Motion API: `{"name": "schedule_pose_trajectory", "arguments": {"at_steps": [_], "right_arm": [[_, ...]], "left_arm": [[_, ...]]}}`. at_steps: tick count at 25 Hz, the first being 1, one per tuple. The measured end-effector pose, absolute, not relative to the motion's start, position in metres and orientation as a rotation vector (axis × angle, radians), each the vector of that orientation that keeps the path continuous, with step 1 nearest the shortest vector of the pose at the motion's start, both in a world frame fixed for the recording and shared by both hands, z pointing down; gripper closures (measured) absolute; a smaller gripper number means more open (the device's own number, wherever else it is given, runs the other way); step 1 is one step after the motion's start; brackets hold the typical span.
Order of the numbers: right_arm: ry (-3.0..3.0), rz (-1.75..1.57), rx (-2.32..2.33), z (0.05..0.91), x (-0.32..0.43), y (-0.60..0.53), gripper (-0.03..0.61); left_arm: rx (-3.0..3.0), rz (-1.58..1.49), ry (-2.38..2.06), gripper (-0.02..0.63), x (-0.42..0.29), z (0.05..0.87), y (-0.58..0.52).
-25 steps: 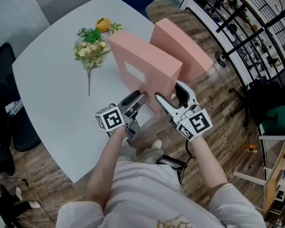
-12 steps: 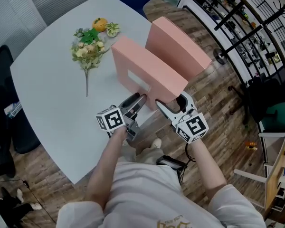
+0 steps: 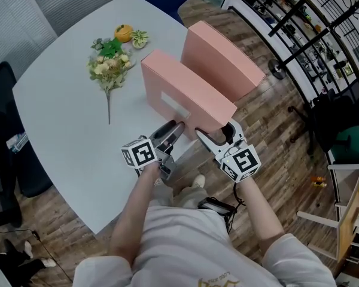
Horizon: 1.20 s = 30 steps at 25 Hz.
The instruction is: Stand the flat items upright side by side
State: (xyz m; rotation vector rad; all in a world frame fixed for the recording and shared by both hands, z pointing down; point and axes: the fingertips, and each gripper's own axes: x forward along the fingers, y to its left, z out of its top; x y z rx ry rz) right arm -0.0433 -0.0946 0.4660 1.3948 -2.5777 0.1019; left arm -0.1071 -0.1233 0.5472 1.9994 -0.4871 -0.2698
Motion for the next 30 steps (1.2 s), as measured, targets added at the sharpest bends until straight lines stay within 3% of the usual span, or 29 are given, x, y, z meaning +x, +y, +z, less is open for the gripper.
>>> {"name": "schedule_pose_trajectory", "arguments": {"at_steps": [24,30], "right_arm": [[-2.608,0.158,1.383,0.473,-0.032,-0.076,0.258],[-2.622,0.171,1.378,0.472,-0.029,-0.075,0.291]], "left_arm": [[1.986,-0.28,-0.502,0.374,-0.109,0.541,-0.122],[1.978,-0.266,-0.508,0.374,-0.107,0.543,-0.12]]}}
